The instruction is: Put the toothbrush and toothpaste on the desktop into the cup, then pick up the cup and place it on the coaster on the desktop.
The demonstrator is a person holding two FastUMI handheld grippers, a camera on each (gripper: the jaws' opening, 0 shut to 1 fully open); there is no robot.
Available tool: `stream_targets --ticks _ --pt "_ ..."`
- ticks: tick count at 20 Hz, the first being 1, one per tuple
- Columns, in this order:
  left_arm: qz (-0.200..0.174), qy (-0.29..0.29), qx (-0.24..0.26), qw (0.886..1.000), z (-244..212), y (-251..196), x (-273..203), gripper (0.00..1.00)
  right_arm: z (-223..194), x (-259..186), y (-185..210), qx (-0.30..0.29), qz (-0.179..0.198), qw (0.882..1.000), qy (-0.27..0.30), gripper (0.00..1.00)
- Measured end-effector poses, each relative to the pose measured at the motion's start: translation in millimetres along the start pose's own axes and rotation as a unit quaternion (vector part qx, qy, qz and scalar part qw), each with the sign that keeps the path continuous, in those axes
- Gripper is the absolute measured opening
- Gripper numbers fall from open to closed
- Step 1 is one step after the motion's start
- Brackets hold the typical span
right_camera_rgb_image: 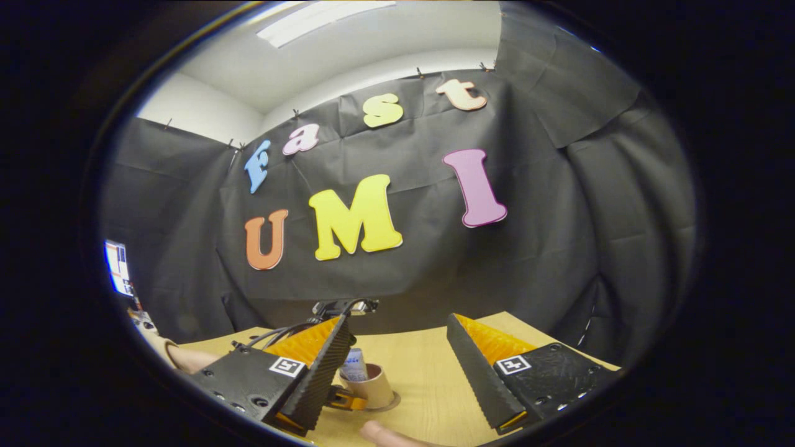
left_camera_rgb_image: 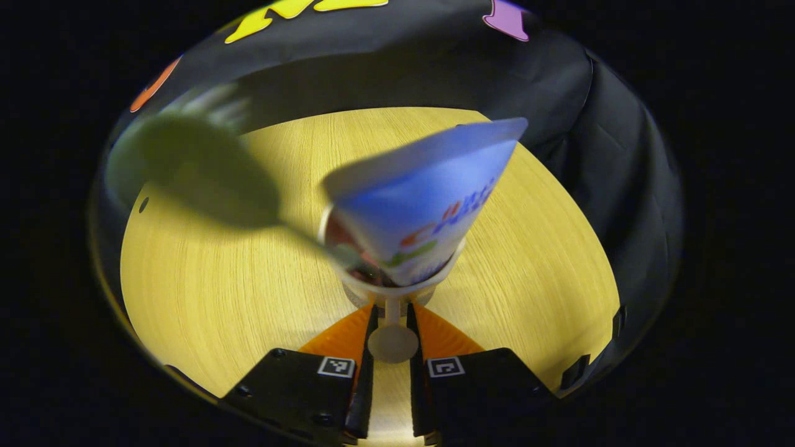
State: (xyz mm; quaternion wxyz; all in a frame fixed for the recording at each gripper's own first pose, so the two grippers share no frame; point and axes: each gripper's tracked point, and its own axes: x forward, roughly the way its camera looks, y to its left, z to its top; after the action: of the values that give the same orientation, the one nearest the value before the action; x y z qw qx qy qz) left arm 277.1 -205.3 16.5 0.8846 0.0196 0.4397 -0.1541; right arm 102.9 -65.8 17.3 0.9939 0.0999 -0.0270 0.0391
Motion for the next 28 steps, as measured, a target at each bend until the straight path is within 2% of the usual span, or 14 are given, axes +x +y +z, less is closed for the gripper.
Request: stream_targets --ticks 2,3,4,5,6,7,8,9,12,15,17,21,27,28 --pt "0.003 -0.030 0.010 0.999 19.1 0.8 -21.7 0.37 0.0 1.5 -0.5 -0.001 -0.001 1.000 0.000 0.95" --pt "0.007 -0.046 0.010 0.999 19.1 4.9 -28.0 0.46 -0.7 0.3 -0.3 0.001 0.000 1.000 0.001 0.95" --pt "0.019 -0.059 0.008 0.998 19.7 10.4 -37.0 0.61 -0.9 0.1 1.9 0.002 0.002 1.000 0.003 0.95" --pt "0.021 -0.070 0.010 0.997 22.2 12.8 -47.4 0.58 -1.8 -0.2 3.5 0.003 0.004 1.000 0.004 0.95" --pt "0.018 -0.080 0.014 0.997 23.7 13.7 -56.3 0.62 -1.8 -0.6 5.1 0.003 0.005 1.000 0.004 0.98" --pt "0.020 -0.094 0.018 0.995 26.7 17.3 -65.8 0.82 -2.3 -0.8 6.0 0.001 0.007 1.000 0.004 0.98" --pt "0.021 -0.106 0.017 0.994 28.1 19.7 -74.9 0.73 -2.6 -0.9 8.9 -0.003 0.010 1.000 0.004 0.95" --pt "0.025 -0.118 0.018 0.993 29.3 22.7 -85.4 0.78 -4.7 -1.2 10.3 -0.007 0.010 1.000 0.006 0.95" --pt "0.042 -0.162 0.020 0.986 27.1 35.0 -115.9 0.81 -7.3 -2.0 16.9 -0.013 0.013 1.000 0.010 0.95" --pt "0.042 -0.202 -0.003 0.979 15.2 44.3 -138.6 0.90 -10.0 -4.8 27.6 -0.020 0.019 1.000 0.012 0.96" --pt "0.046 -0.233 -0.010 0.971 13.4 55.1 -153.5 0.92 -9.8 -7.4 36.0 -0.028 0.024 0.999 0.012 0.95" --pt "0.079 -0.304 -0.020 0.949 15.5 81.4 -189.9 0.98 -10.4 -14.8 53.7 -0.045 0.030 0.998 0.012 0.96" --pt "0.127 -0.394 -0.036 0.909 6.7 116.4 -234.2 0.98 -22.1 -27.8 90.7 -0.051 0.054 0.997 0.034 0.95" --pt "0.128 -0.399 -0.044 0.907 1.6 119.5 -234.5 0.98 -26.8 -29.6 97.9 -0.055 0.060 0.996 0.041 0.95"
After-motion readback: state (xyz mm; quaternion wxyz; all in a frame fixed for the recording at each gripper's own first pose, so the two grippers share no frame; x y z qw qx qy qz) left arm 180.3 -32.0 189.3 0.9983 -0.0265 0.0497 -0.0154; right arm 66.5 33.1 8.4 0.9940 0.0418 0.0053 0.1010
